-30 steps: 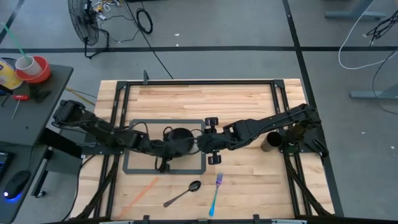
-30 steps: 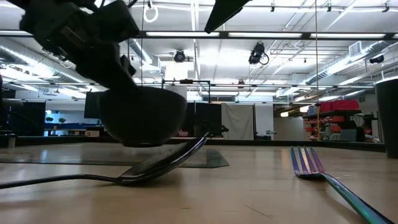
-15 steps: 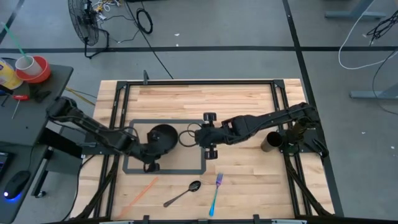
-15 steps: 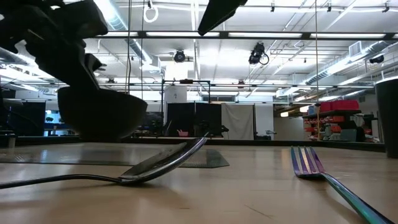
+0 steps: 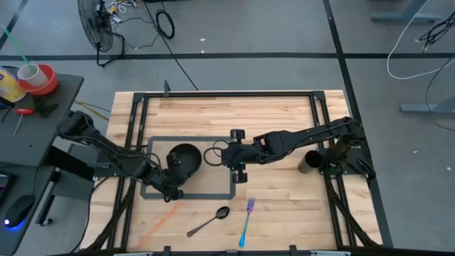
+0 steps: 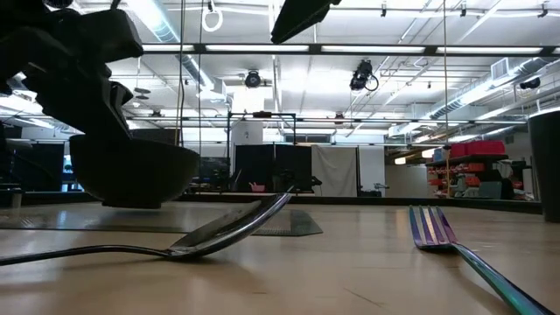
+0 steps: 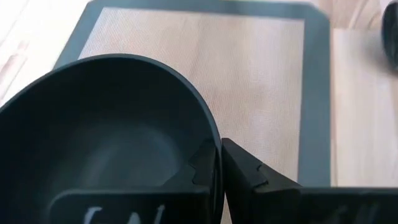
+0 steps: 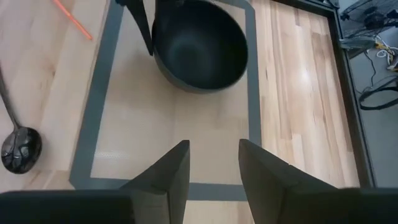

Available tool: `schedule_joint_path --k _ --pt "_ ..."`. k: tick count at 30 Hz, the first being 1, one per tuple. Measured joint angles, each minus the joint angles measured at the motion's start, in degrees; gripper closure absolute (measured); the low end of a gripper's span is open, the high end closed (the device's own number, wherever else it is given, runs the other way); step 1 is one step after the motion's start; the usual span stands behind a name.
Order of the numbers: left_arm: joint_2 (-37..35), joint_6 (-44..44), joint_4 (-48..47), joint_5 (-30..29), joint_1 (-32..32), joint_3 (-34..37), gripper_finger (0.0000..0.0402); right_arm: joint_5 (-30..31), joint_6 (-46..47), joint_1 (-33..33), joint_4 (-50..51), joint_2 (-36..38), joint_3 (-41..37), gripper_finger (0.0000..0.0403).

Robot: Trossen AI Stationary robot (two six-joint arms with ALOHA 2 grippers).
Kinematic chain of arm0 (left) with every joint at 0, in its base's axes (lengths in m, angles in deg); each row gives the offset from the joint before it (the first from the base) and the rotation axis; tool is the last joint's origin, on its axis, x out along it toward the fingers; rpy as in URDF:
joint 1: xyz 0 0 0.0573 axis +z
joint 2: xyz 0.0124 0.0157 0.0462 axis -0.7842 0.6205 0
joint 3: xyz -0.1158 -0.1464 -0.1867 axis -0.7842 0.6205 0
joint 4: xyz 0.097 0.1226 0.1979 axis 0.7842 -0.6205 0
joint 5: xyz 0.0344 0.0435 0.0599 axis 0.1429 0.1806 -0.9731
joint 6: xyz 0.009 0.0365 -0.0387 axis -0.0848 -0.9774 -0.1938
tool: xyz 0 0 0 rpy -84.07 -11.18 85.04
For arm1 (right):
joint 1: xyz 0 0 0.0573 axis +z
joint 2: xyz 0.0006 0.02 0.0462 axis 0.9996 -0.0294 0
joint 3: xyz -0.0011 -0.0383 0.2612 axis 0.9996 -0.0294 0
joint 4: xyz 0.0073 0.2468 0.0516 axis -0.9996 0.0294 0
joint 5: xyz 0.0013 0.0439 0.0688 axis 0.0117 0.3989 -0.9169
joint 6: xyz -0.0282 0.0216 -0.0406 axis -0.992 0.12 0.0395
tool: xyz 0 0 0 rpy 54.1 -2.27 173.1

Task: Pick & Place Utensil
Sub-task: Put the black bowl on the gray placemat, then put the black cup on the gray placemat to the top right of the black bowl

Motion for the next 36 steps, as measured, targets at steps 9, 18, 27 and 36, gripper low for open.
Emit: schedule_joint_path --k 9,18,27,36 --pt "1.49 0.01 1.85 1.42 0.00 -0.02 0.0381 -0.05 0.01 0.00 -0.06 0.00 0.00 0.0264" --pt "1.45 -0.01 1.83 1.62 0.01 -0.02 0.0338 1.57 0.01 0.00 -0.08 0.00 0.00 0.0258" --pt "-0.95 -1.39 1.49 3.06 0.16 -1.12 0.0261 2.06 -1.57 0.22 0.06 0.00 0.00 0.0195" --pt "-4.74 -15.39 8.29 -2.23 0.17 -6.64 0.0206 7.66 1.11 4.08 2.65 0.00 0.00 0.0130"
